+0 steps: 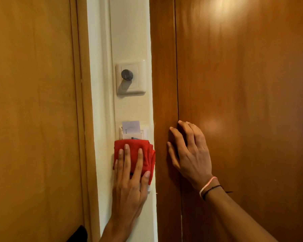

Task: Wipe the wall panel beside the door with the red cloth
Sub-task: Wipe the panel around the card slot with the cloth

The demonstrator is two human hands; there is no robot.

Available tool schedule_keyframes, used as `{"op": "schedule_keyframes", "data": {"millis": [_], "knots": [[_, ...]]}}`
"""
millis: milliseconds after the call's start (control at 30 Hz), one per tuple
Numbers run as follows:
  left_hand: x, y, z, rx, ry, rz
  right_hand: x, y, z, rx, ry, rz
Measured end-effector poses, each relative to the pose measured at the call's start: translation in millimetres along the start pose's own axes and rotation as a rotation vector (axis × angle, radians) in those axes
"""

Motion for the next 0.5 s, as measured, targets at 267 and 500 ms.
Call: {"op": "schedule_keyframes", "data": {"millis": [267, 500], "knots": [[-4.4, 0.8, -5.3, 0.072, 0.026, 0.033, -0.5, -0.8, 0.7, -0.018, 0.002, -0.02], [17.3, -8.7, -2.0, 0.085, -0.052, 0.019, -1.1, -1.4, 0.8, -0.021, 0.012, -0.025]]}}
Point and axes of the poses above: each hand's wrist, its own x-axis towards the middle knuckle, its own y-axis out of the palm, z = x × y, the point moved 5 cm from there along x, towards the middle knuckle, and after that the axes turned 8 degrees about x, right-handed, at the moved point
